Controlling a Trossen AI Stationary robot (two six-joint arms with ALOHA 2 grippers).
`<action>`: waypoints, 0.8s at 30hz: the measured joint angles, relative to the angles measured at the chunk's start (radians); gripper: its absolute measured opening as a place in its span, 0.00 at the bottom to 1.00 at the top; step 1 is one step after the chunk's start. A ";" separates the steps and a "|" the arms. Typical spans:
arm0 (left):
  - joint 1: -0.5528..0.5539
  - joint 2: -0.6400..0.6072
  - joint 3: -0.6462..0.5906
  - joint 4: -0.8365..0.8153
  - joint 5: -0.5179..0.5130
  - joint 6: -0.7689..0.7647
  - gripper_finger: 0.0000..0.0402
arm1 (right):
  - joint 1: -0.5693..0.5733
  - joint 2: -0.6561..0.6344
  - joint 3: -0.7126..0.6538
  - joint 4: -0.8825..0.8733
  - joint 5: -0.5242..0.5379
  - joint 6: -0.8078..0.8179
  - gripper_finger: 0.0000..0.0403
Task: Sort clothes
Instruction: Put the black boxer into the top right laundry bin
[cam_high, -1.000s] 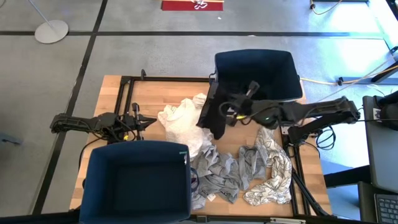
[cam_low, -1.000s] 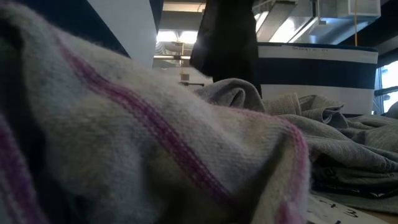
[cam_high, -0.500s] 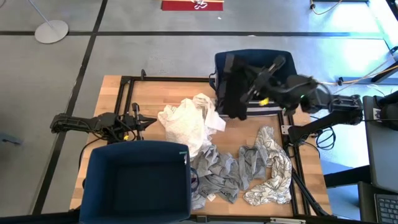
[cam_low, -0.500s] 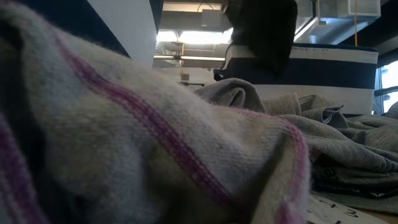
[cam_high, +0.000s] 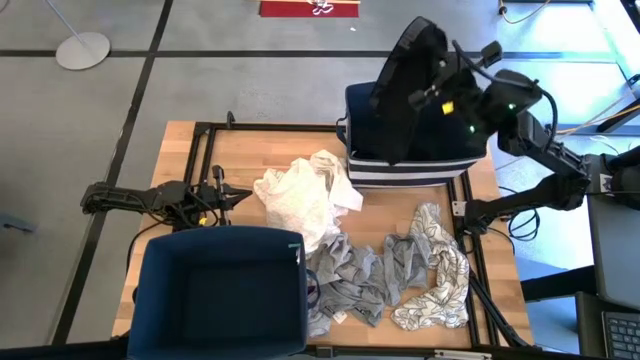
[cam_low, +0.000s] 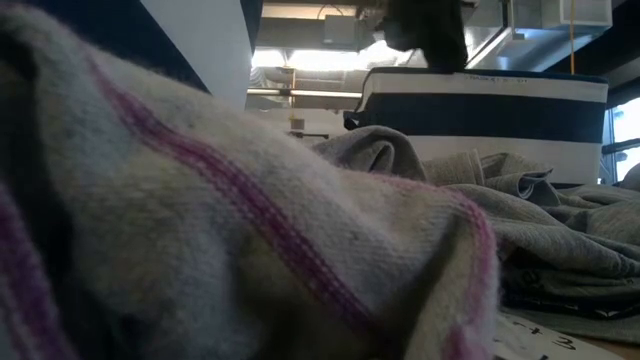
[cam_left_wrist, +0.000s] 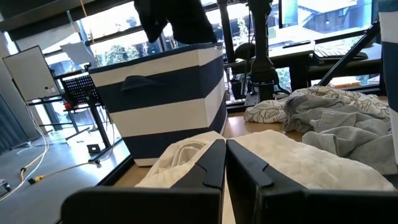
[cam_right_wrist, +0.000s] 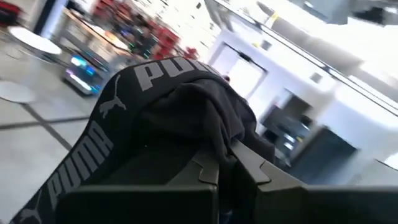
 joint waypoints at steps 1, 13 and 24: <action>0.000 0.000 0.000 0.000 0.000 0.000 0.01 | -0.027 0.000 -0.001 -0.011 0.002 0.015 0.04; 0.000 0.000 0.000 0.000 0.000 0.000 0.01 | -0.292 0.038 -0.019 -0.493 -0.135 0.474 0.04; 0.000 0.000 0.000 0.000 0.000 -0.010 0.01 | -0.374 0.158 -0.019 -0.732 -0.271 0.778 0.04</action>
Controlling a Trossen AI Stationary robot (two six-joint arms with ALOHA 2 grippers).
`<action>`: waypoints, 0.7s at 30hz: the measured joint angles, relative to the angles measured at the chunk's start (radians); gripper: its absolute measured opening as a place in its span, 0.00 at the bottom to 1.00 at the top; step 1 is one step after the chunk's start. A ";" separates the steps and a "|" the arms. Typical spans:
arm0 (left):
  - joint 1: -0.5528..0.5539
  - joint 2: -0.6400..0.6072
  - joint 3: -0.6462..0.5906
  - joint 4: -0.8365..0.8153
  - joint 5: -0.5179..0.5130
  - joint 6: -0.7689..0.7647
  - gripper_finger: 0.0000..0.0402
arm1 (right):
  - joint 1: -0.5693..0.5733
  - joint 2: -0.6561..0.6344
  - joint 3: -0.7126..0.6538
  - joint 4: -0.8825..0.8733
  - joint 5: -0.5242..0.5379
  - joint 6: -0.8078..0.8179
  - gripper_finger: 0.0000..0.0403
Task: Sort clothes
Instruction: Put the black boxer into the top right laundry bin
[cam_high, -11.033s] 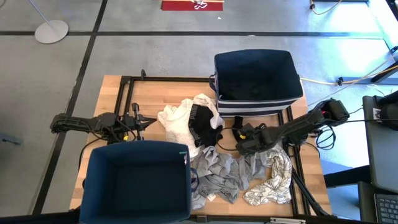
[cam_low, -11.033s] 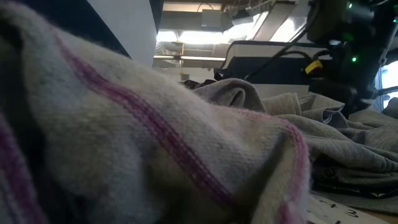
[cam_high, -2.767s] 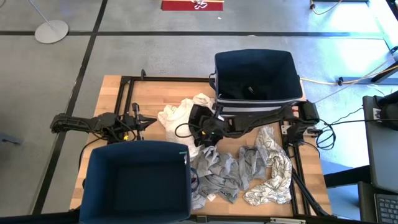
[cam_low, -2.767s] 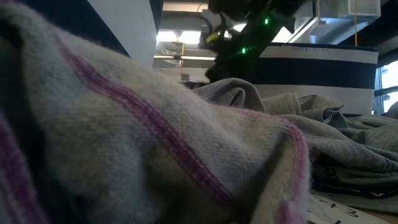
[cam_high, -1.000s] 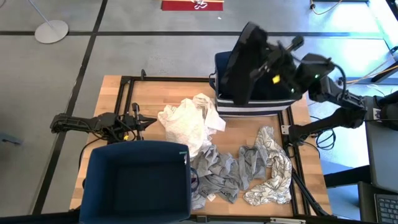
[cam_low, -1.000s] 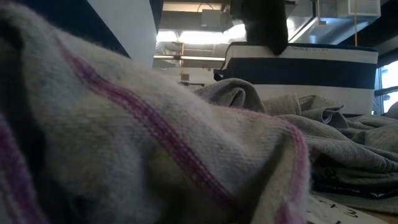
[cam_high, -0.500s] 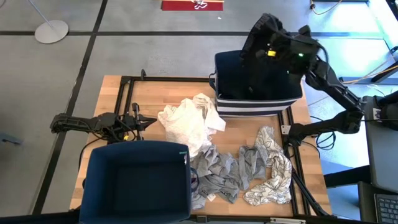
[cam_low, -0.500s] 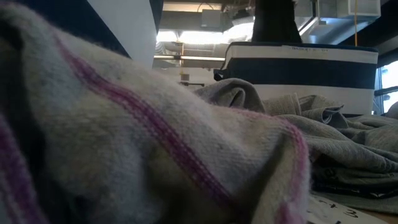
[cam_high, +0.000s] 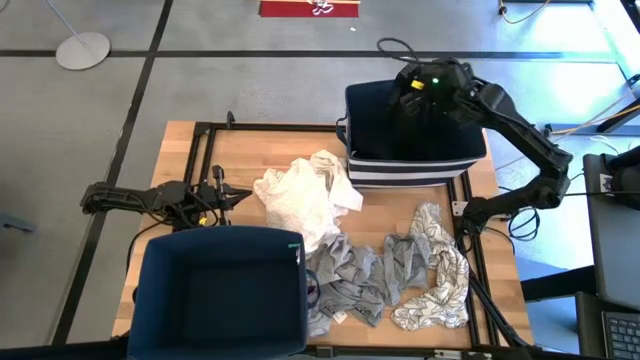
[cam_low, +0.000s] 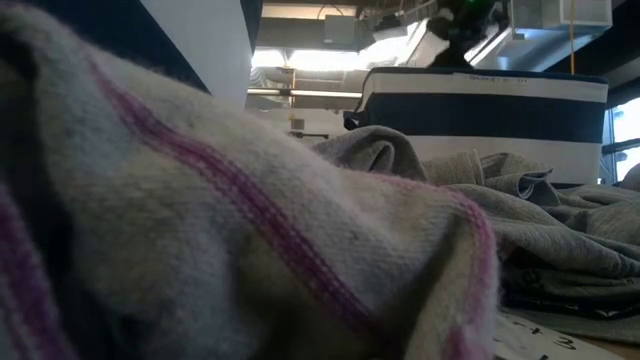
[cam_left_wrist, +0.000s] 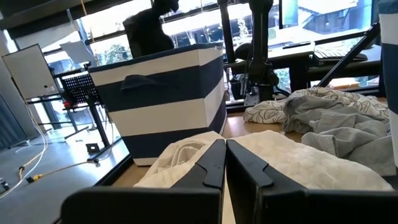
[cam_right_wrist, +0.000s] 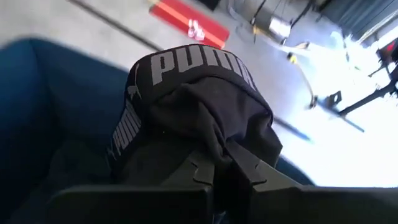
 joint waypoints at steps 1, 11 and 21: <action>0.000 0.000 0.000 0.000 0.000 -0.004 0.01 | 0.000 0.013 0.000 -0.012 -0.007 0.012 0.04; 0.000 0.000 0.000 0.000 0.000 -0.020 0.01 | 0.003 0.149 0.000 -0.113 -0.126 0.041 0.22; 0.000 0.000 0.000 0.000 0.000 -0.022 0.01 | 0.003 0.227 0.000 -0.248 -0.320 0.050 0.54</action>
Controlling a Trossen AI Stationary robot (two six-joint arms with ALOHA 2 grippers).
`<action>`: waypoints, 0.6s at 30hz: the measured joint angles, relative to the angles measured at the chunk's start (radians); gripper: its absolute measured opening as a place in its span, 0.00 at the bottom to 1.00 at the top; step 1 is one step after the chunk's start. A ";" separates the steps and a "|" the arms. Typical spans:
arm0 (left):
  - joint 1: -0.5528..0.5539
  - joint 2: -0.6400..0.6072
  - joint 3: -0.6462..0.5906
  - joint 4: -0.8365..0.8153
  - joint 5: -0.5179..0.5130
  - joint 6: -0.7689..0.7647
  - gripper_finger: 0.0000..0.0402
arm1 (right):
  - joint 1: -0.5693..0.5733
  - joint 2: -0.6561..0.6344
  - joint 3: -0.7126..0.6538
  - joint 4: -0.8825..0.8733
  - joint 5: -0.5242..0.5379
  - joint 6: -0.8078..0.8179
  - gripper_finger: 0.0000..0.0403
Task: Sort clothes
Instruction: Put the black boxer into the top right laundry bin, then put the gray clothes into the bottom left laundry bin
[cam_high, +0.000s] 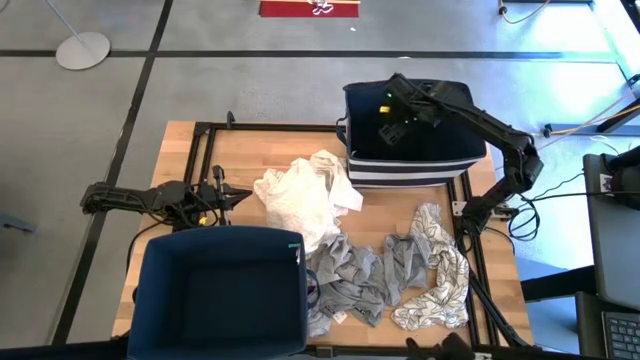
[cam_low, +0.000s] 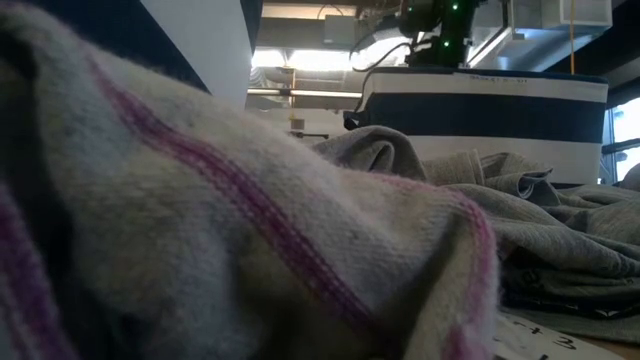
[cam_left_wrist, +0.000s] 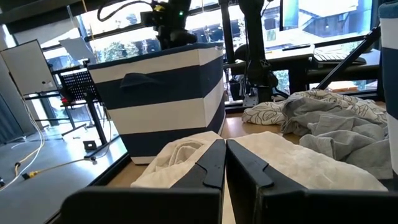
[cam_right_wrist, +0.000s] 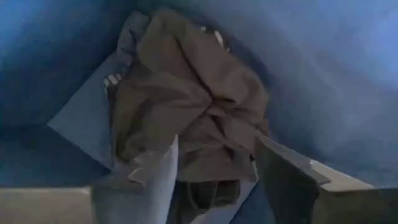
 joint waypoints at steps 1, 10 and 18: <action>0.000 0.000 0.000 0.000 0.000 0.000 0.01 | 0.002 -0.002 0.000 -0.003 0.001 0.004 0.56; 0.000 0.000 0.000 0.000 0.000 0.003 0.01 | 0.074 -0.126 0.001 0.007 -0.023 0.035 0.62; 0.000 0.000 0.000 0.000 0.000 0.006 0.01 | 0.291 -0.260 0.001 0.004 -0.068 0.120 0.62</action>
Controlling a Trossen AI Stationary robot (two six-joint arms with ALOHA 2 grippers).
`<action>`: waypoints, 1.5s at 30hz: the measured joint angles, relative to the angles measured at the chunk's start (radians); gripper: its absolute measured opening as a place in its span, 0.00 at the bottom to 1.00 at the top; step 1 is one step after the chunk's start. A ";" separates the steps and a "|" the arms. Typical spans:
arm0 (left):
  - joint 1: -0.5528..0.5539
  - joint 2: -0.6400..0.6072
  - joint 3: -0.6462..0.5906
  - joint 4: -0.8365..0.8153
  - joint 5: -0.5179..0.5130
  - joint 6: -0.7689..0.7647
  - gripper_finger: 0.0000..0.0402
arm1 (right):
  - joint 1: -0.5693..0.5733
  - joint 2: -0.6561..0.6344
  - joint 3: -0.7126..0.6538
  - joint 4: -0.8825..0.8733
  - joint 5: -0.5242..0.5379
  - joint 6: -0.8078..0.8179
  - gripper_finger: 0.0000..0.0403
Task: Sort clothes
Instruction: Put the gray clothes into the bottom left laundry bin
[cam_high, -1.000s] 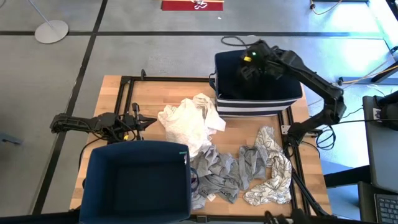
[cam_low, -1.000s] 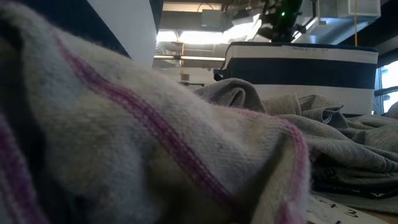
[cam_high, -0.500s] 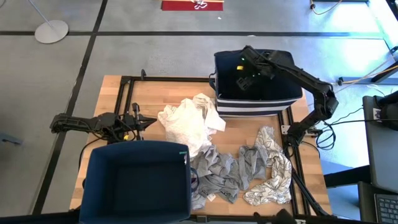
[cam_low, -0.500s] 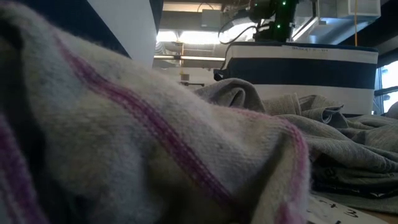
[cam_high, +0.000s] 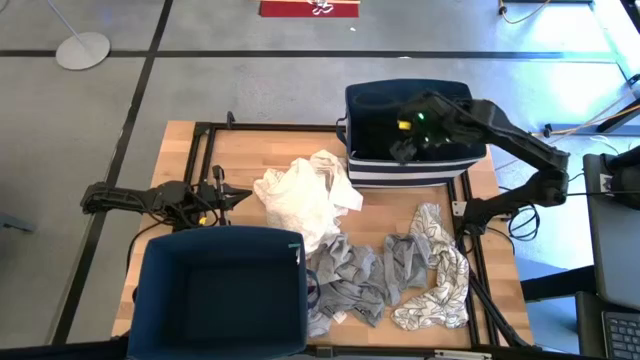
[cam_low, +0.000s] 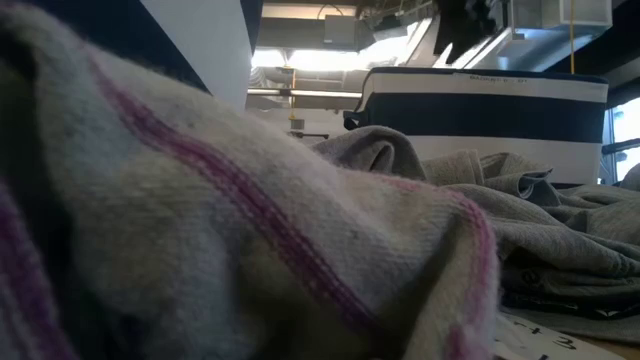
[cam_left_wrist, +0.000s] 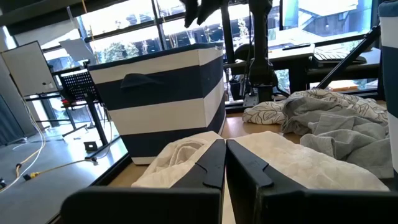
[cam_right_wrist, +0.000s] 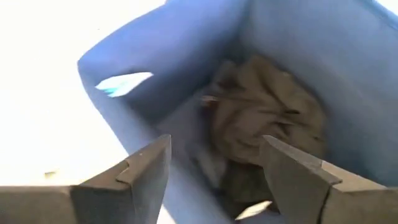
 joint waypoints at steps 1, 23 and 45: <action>0.000 0.000 0.000 0.000 0.000 0.000 0.01 | 0.036 -0.014 0.000 0.001 0.000 0.013 0.62; 0.000 0.000 0.000 -0.002 0.000 -0.030 0.01 | 0.709 0.028 -0.191 0.219 0.096 0.185 0.62; 0.000 0.000 0.000 -0.003 0.000 -0.030 0.01 | 0.724 0.070 -0.680 0.830 -0.091 0.189 0.62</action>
